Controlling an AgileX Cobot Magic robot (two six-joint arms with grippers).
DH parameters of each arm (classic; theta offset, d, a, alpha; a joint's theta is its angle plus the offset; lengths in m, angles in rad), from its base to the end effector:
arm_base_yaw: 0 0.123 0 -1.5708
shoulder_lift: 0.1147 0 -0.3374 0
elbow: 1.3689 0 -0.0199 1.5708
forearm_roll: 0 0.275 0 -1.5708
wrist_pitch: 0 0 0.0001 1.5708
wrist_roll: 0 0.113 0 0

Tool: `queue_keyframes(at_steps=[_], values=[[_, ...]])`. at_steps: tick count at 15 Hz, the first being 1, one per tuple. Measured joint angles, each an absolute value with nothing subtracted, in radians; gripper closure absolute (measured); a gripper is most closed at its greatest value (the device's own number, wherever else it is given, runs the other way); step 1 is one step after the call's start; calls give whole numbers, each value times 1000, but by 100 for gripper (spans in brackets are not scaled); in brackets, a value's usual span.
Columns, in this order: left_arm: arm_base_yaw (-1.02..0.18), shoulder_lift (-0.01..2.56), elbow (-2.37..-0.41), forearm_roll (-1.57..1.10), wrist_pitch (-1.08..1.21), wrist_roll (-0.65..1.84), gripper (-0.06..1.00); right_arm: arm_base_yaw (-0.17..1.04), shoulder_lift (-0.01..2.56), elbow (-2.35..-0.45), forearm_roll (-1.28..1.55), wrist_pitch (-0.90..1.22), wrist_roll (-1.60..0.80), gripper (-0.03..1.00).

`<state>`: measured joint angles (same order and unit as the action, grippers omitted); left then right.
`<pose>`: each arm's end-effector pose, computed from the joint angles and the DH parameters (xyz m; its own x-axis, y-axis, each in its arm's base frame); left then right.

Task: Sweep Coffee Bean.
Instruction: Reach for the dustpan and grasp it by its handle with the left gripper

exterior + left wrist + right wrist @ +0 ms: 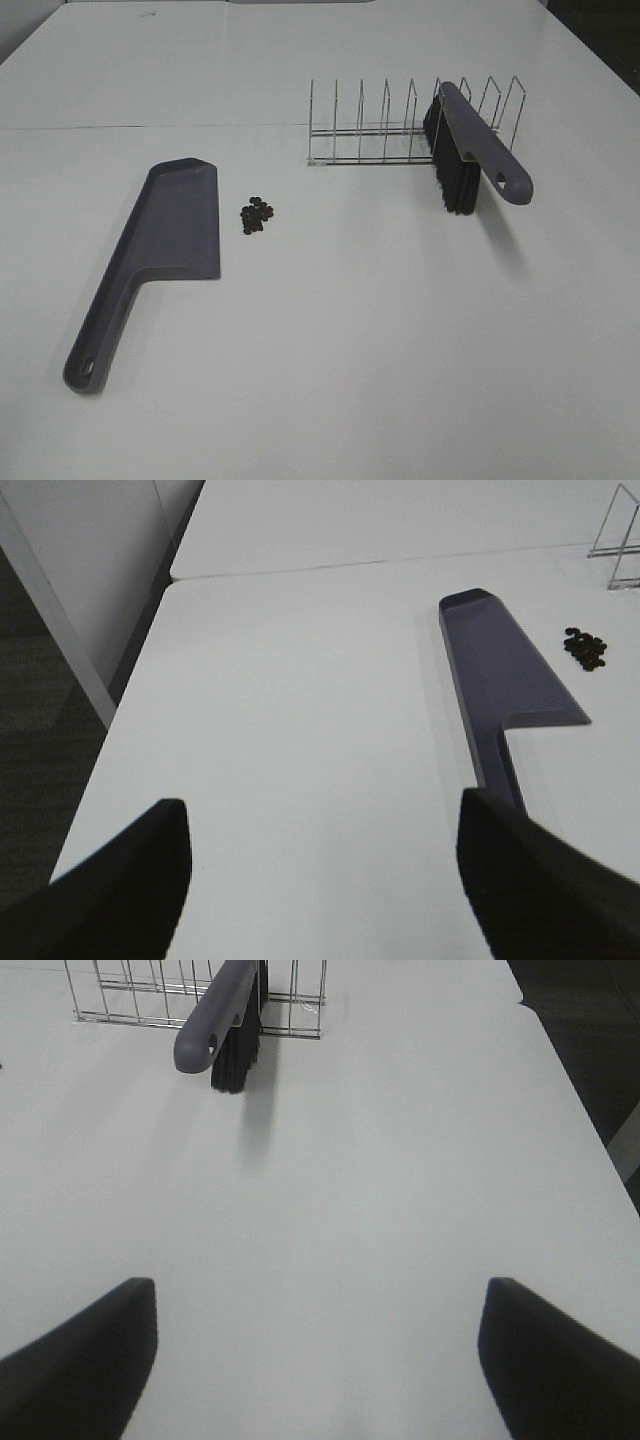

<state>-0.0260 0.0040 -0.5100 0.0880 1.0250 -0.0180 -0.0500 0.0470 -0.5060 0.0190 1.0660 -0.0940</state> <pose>-0.0155 0.0089 0.2861 -0.4178 0.0386 -0.9077 -0.0307 0.9979 0.0565 -0.0102 0.0024 0.2810 -0.4973 -0.0599 -0.8655 -0.0066 0.9978 -0.0653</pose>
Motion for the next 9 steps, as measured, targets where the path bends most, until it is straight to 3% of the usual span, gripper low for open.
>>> queue_keyframes(at_steps=[8,9], values=[[-80,525,-575,55,751,-19,24,-50,47,-506,19,1066,-94,20],[-80,727,-657,-15,750,-19,24,-50,47,-506,19,1066,-94,20]])
